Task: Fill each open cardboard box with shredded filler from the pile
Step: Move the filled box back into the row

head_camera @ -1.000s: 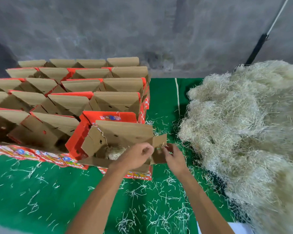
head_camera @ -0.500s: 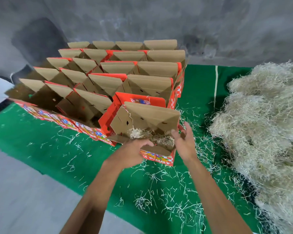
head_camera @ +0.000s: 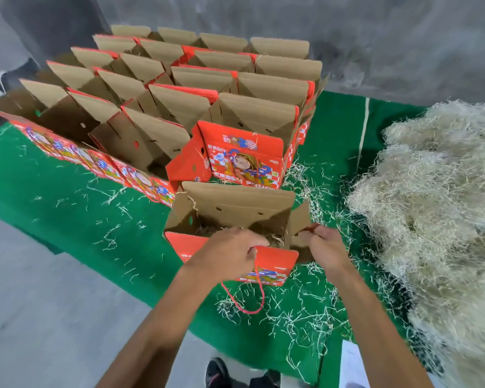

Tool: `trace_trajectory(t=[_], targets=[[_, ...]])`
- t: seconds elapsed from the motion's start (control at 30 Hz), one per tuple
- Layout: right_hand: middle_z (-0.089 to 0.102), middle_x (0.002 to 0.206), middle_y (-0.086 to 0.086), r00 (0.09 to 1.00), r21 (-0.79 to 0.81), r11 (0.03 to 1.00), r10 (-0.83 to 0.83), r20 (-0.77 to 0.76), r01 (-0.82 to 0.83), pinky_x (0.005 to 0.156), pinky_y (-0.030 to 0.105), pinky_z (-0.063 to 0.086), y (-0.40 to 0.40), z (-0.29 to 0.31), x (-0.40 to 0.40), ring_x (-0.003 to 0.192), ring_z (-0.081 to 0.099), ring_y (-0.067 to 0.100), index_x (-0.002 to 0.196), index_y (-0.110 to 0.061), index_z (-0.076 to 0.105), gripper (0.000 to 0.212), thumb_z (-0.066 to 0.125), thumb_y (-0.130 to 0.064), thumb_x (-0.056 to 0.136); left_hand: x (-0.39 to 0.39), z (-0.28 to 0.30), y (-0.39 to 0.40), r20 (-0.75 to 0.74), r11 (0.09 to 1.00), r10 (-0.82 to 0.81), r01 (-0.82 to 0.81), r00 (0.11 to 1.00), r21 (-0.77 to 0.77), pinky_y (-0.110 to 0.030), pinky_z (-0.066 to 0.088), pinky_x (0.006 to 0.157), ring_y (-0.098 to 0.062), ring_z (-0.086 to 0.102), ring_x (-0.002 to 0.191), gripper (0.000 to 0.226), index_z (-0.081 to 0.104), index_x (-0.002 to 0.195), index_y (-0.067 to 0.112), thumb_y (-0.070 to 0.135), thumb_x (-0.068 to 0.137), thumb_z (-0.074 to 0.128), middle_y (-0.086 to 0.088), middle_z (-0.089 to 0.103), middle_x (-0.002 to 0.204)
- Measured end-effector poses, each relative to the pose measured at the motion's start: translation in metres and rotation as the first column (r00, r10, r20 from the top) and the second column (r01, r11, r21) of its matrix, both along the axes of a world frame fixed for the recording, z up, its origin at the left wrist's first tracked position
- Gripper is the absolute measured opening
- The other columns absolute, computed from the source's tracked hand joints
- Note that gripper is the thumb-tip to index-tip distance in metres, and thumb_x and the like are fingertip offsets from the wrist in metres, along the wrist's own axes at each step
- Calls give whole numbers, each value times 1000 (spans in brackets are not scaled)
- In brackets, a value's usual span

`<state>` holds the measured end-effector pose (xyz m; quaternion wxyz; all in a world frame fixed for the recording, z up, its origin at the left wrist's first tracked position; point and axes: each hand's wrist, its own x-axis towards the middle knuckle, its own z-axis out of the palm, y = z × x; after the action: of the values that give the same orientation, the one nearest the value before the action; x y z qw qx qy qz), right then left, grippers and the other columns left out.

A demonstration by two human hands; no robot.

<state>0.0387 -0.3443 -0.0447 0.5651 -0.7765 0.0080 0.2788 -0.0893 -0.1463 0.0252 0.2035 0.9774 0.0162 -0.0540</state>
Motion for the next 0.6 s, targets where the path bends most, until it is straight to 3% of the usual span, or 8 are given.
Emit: trace_trajectory(t=[0.07, 0.1, 0.2, 0.37, 0.47, 0.53, 0.6], targets=[[78, 89, 0, 996, 12, 996, 87, -36, -87, 84, 39, 60, 9, -3, -8, 86, 75, 23, 94, -18, 74, 14, 63, -9, 92, -11, 9, 5, -21, 999, 35, -35, 999, -9, -23, 44, 64, 3, 56, 64, 41, 67, 109, 39, 22, 76, 49, 10, 71, 87], [78, 90, -1, 989, -2, 989, 150, -22, -150, 82, 37, 60, 18, -4, -13, 85, 75, 22, 96, -20, 73, 12, 63, -14, 93, -17, 13, 9, -35, 998, 55, -56, 998, -18, -22, 41, 62, 5, 52, 59, 40, 68, 103, 38, 19, 72, 51, 13, 68, 80], [78, 89, -6, 958, -35, 957, 287, -6, -287, 68, 21, 56, 54, -7, -36, 76, 74, 7, 98, -26, 70, 7, 67, -29, 92, -34, 19, 26, -85, 990, 137, -139, 987, -25, -22, 42, 66, -5, 56, 71, 40, 69, 96, 34, 10, 68, 54, 15, 67, 82], [71, 102, -5, 919, -6, 919, 393, 36, -394, 77, 23, 53, 124, -5, -67, 86, 68, 10, 117, -16, 65, 21, 62, -24, 98, -67, 23, 60, -56, 972, 236, -234, 970, 35, -20, 33, 67, -5, 52, 72, 29, 71, 89, 28, 10, 72, 55, 15, 70, 85], [75, 88, -13, 912, 130, 908, 407, -48, -398, 59, 8, 50, 160, -2, -84, 75, 70, -1, 113, -27, 65, 15, 61, -26, 99, -74, 26, 81, -76, 970, 241, -242, 968, 0, -23, 47, 71, -8, 63, 76, 29, 72, 83, 20, 3, 71, 52, 12, 72, 83], [75, 86, -12, 917, 145, 912, 395, -55, -384, 61, 15, 53, 185, -3, -96, 78, 72, 3, 101, -32, 65, 9, 57, -28, 101, -76, 26, 100, -68, 968, 251, -252, 966, 2, -23, 51, 77, -10, 67, 79, 28, 72, 80, 17, -1, 71, 53, 10, 73, 82], [75, 93, -2, 928, 104, 925, 370, -41, -365, 73, 30, 54, 211, -5, -105, 90, 71, 16, 96, -27, 67, 16, 53, -28, 103, -79, 24, 121, -27, 956, 287, -285, 957, 70, -19, 41, 77, -12, 67, 79, 25, 72, 79, 19, 2, 70, 55, 10, 72, 81]])
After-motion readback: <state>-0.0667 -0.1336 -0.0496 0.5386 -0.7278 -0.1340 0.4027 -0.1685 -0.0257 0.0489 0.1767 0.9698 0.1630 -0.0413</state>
